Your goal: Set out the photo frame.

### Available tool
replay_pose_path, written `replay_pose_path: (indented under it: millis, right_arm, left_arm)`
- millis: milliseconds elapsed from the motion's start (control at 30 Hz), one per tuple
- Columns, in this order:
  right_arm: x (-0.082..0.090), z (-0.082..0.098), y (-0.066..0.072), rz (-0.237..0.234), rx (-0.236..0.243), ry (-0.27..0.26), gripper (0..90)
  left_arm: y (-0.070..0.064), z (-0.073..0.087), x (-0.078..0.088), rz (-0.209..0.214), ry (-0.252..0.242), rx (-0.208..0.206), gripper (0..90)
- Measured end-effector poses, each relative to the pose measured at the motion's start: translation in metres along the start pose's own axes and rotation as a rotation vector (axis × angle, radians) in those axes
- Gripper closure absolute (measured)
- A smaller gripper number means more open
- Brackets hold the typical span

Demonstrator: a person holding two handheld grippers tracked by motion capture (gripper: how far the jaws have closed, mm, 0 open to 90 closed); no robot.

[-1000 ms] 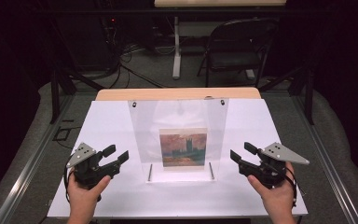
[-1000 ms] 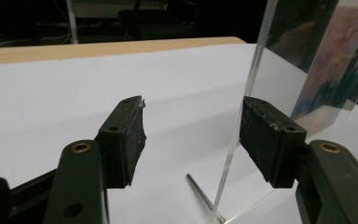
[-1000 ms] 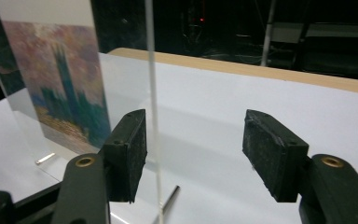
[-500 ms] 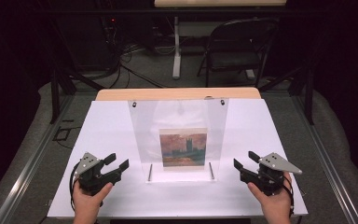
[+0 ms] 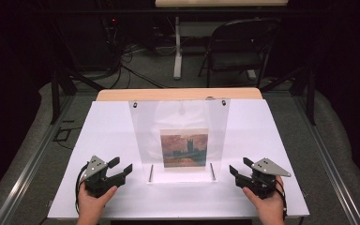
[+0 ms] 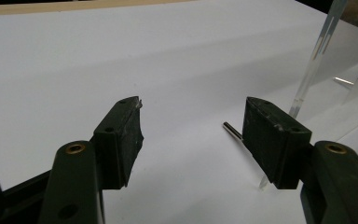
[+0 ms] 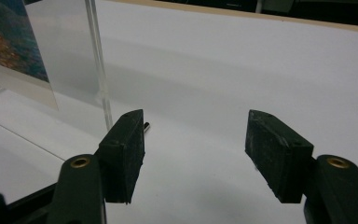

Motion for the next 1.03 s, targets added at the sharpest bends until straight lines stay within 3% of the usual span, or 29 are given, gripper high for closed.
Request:
replay_pose_path:
  millis: [100, 467, 700, 1033]
  right_arm:
    - [-0.004, 0.005, 0.0, -0.01, -0.005, 0.038, 37.0]
    - [-0.01, 0.014, -0.01, -0.012, -0.071, 0.078, 37.0]
    - [-0.012, 0.017, -0.014, -0.013, -0.106, 0.087, 37.0]
    - [-0.011, 0.017, -0.015, -0.011, -0.107, 0.092, 37.0]
  left_arm:
    - [-0.002, 0.003, -0.004, 0.006, 0.027, -0.012, 37.4]
    - [-0.001, 0.008, -0.01, 0.015, 0.071, 0.007, 37.4]
    - [0.001, 0.009, -0.011, 0.013, 0.082, 0.02, 37.2]
    - [0.005, 0.009, -0.01, 0.012, 0.077, 0.056, 37.2]
Point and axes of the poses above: each handheld gripper's, and its own axes: x roughly backward along the jaws, z roughly out of its underside, y roughly to its left, the point moved 5 cm from there along -x, roughly forward along the jaws, and after that the axes turned 4 degrees about -y, right-handed, at the moved point
